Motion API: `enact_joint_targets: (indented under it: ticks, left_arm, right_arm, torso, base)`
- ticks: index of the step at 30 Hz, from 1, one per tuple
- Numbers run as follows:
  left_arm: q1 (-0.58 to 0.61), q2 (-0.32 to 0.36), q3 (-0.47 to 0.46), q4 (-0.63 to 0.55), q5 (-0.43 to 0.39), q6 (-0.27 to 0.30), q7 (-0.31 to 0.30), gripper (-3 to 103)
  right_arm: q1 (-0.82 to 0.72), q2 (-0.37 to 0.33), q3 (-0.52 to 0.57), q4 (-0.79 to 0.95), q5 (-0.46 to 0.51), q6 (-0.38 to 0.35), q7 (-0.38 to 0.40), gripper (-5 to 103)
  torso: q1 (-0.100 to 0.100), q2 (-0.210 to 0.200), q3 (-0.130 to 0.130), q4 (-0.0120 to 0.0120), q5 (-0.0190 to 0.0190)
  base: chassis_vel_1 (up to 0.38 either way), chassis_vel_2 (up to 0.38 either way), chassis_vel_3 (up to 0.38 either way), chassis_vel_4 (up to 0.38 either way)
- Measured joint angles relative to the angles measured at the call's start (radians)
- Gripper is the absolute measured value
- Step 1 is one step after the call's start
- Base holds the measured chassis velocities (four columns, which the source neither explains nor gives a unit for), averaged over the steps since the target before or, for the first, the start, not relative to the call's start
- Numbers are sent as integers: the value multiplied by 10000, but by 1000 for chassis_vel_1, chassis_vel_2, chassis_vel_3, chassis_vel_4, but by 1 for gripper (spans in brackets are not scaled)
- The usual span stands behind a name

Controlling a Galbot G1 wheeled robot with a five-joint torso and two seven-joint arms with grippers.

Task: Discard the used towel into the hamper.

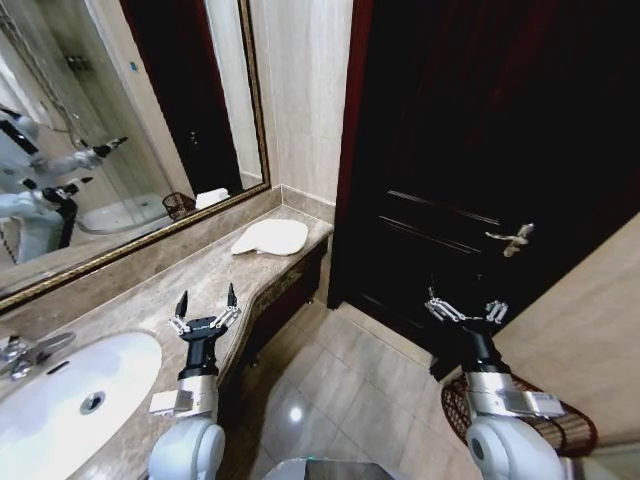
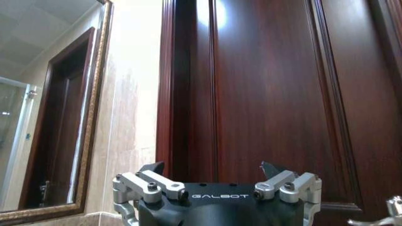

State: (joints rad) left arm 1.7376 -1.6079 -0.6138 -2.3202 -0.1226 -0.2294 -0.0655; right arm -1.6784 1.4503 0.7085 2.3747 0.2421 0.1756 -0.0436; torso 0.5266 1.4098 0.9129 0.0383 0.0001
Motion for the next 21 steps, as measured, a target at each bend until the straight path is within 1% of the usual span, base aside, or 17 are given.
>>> enact_joint_targets:
  ticks: [7,9,11,12,13,15,17,18,20,21]
  left_arm:
    - [-83,0,10,98,-103,39,3,100]
    - [-94,-1,19,98,-174,92,3,100]
    - [-101,0,33,96,-261,174,-1,100]
    - [-101,0,33,96,-261,174,-1,100]
    - [-113,0,41,98,-293,202,-2,100]
    - [-145,-1,76,157,-345,289,-3,100]
    - [-151,-3,142,230,-375,415,-3,100]
    - [-151,-3,142,230,-375,415,-3,100]
    - [-156,-2,237,362,-391,498,5,100]
    - [-156,-2,252,388,-397,510,8,100]
  right_arm:
    - [-8,28,-18,15,-7,19,-35,100]
    - [-30,35,-21,38,-12,84,-67,100]
    - [-88,71,-23,65,-110,175,-131,100]
    - [-88,71,-23,65,-110,175,-131,100]
    - [-127,92,-24,64,-198,248,-154,100]
    - [-191,126,-37,43,-291,485,-157,100]
    - [-269,156,-37,31,-368,709,-222,100]
    - [-269,156,-37,31,-368,709,-222,100]
    - [-532,200,3,123,-446,796,-406,100]
    - [-613,214,13,171,-451,797,-424,100]
  torso:
    - [1,0,0,-2,-5]
    - [3,0,1,1,5]
    - [4,0,0,2,-6]
    - [4,0,0,2,-6]
    - [6,-1,1,1,1]
    - [19,-6,5,1,-4]
    - [12,-6,3,3,7]
    - [12,-6,3,3,7]
    - [22,-9,7,0,-4]
    - [21,-9,6,1,0]
  base:
    - [-168,157,167,-166]
    - [-211,226,224,-229]
    - [-265,247,250,-249]
    - [-265,259,263,-257]
    - [-260,259,253,-252]
    - [-227,239,242,-299]
    - [-226,204,212,-144]
    - [-226,192,193,-144]
    - [-143,137,61,-40]
    - [-101,82,-30,-21]
